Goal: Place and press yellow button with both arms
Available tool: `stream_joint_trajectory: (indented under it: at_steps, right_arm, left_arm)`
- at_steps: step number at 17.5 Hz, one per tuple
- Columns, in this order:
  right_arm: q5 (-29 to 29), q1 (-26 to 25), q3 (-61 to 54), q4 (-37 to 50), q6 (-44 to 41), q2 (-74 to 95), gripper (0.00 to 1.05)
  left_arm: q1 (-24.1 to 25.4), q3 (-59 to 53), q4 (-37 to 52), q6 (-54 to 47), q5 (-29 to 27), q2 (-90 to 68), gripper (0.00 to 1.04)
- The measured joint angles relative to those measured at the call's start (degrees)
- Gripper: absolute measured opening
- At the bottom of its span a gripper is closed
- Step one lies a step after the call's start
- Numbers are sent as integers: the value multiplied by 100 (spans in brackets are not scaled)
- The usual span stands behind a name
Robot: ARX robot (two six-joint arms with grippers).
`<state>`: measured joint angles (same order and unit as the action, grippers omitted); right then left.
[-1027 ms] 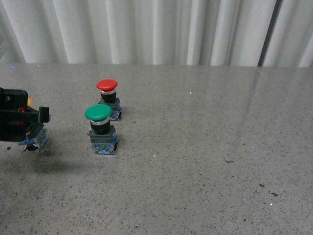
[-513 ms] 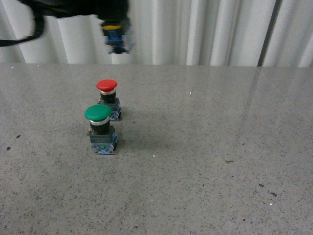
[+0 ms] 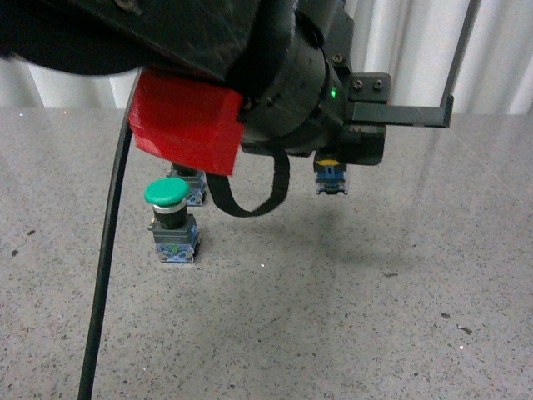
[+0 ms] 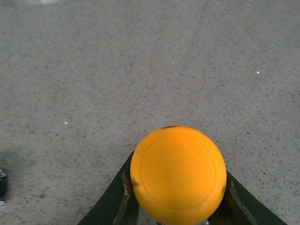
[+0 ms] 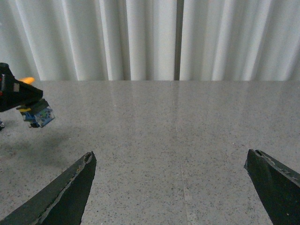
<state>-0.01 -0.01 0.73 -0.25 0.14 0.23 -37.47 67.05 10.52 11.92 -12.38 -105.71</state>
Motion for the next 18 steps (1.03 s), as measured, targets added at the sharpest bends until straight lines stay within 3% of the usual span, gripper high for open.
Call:
stream_joint_trajectory:
  at_steps: [3,13,18]
  right_arm:
    - [0,0,0,0,0,0,98]
    - [0,0,0,0,0,0,98]
    - [0,0,0,0,0,0,98]
  left_arm:
    - [-70,168,9,306,203,-448,30]
    - [-160,262,-114,627,138,-756,31]
    - [-181,286,-166,717,129,-774,66]
